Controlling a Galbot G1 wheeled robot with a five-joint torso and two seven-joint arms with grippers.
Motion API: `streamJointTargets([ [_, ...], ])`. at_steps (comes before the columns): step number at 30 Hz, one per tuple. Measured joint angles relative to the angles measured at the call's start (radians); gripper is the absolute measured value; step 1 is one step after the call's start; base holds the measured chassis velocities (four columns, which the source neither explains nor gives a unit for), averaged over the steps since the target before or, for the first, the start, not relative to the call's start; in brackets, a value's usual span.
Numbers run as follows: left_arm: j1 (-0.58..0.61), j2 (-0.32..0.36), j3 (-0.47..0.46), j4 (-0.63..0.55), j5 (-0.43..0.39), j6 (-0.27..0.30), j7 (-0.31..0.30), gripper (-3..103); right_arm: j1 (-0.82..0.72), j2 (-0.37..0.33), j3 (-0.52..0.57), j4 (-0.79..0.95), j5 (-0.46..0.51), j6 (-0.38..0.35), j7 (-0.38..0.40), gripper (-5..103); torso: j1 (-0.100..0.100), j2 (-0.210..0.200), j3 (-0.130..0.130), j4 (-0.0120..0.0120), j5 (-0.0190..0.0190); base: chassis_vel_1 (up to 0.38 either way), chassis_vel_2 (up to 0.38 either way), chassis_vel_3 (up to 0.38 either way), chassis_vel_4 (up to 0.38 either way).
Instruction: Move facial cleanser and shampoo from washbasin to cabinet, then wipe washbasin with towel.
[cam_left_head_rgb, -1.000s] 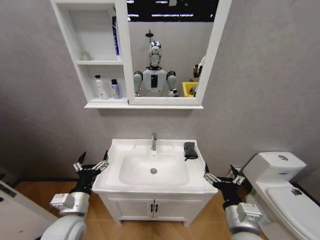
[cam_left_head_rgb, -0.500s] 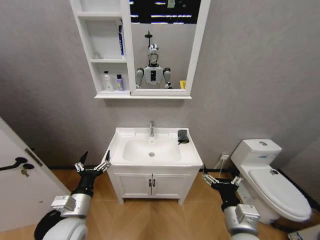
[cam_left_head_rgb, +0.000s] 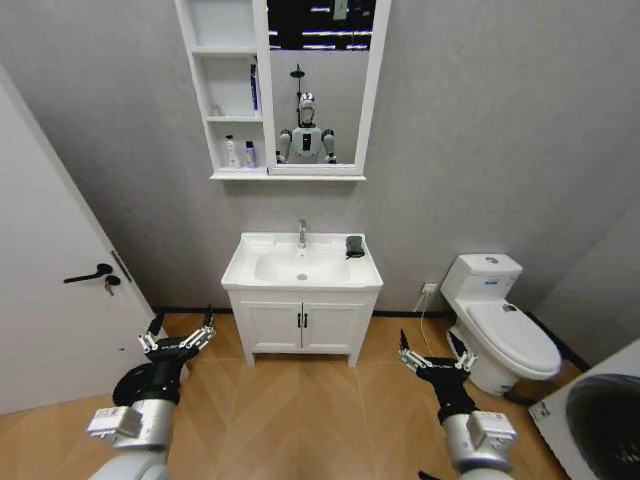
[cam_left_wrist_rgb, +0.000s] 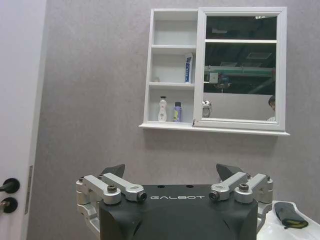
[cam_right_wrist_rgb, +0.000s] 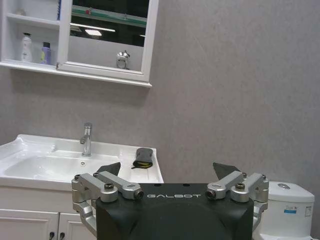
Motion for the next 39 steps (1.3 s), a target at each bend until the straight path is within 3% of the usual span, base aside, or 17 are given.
streamJointTargets([
  [3,0.001,-0.001,0.004,0.000,0.001,0.000,0.000,100,-0.005,0.000,0.010,-0.002,0.001,0.027,-0.027,100,0.001,0.000,0.000,0.0001,0.0011,0.355,-0.358,-0.360,0.347],
  [5,0.004,-0.002,0.007,-0.001,0.004,-0.001,-0.002,100,-0.006,0.004,0.019,-0.010,-0.001,0.051,-0.029,100,-0.001,0.001,0.000,0.0004,-0.0002,0.270,-0.297,-0.260,0.294],
  [10,0.009,-0.004,0.013,-0.002,0.008,-0.002,-0.004,100,-0.008,0.004,0.025,-0.014,-0.012,0.055,-0.030,100,-0.001,0.000,0.000,-0.0001,0.0005,0.159,-0.141,-0.197,0.193],
  [31,0.021,-0.003,0.056,0.041,0.041,-0.028,-0.038,100,-0.008,0.005,0.025,-0.014,-0.013,0.053,-0.030,100,0.000,0.000,0.000,0.0001,0.0005,-0.019,0.020,0.024,-0.011],
  [33,-0.017,0.000,0.038,0.191,0.059,-0.078,-0.030,100,-0.008,0.005,0.025,-0.014,-0.013,0.053,-0.030,100,0.000,0.000,0.000,0.0002,0.0009,0.000,0.000,0.000,0.000],
  [34,-0.017,0.000,0.038,0.191,0.059,-0.078,-0.030,100,-0.008,0.005,0.025,-0.014,-0.013,0.053,-0.030,100,0.000,0.000,0.000,0.0002,0.0009,0.000,0.000,0.000,0.000],
  [37,-0.124,0.020,0.027,0.596,0.169,-0.271,-0.029,100,-0.007,0.005,0.025,-0.014,-0.013,0.053,-0.029,100,0.001,0.000,0.000,-0.0003,0.0001,0.000,0.000,0.000,0.000],
  [38,-0.150,0.035,0.049,0.716,0.174,-0.299,-0.029,100,-0.007,0.005,0.025,-0.014,-0.013,0.053,-0.029,100,0.001,0.000,0.000,0.0002,0.0008,0.000,0.000,0.000,0.000],
  [39,-0.150,0.035,0.049,0.716,0.174,-0.299,-0.029,100,-0.007,0.005,0.025,-0.014,-0.013,0.053,-0.029,100,0.001,0.000,0.000,0.0002,0.0008,0.000,0.000,0.000,0.000],
])
